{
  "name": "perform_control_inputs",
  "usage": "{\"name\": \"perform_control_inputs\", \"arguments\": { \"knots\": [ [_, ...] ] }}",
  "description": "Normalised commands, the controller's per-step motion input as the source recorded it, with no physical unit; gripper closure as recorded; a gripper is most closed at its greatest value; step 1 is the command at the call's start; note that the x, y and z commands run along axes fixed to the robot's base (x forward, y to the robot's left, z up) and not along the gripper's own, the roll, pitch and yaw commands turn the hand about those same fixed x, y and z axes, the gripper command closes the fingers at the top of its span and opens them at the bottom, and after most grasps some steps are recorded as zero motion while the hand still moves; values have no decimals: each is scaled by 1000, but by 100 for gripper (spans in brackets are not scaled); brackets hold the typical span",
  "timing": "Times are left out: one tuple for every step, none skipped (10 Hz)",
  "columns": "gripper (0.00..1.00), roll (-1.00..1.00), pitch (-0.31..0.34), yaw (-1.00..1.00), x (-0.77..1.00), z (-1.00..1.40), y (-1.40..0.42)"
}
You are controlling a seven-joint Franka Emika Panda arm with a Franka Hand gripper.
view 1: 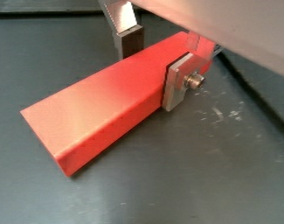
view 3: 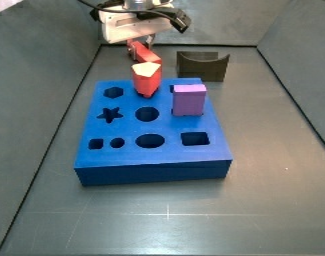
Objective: Pick up the rectangle object. Move up. Place the rectangle object on the fixture. Regrasp the rectangle object. Move to above the board. Insert the rectangle object.
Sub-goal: Pick up the rectangle object, then move up, then place the rectangle object on the fixture.
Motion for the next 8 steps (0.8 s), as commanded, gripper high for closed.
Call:
{"name": "perform_control_inputs", "arguments": {
  "knots": [
    [100, 0, 0, 0, 0, 0, 0],
    [100, 0, 0, 0, 0, 833, 0],
    [100, 7, 47, -47, -79, 755, 50],
    [100, 29, 48, -59, -74, 618, 27],
    [100, 51, 52, -50, -54, 491, 16],
    [100, 69, 69, -39, -36, 359, 8],
    [100, 88, 81, -32, -29, 226, 5],
    [100, 0, 0, 0, 0, 1000, 0]
  ]
}}
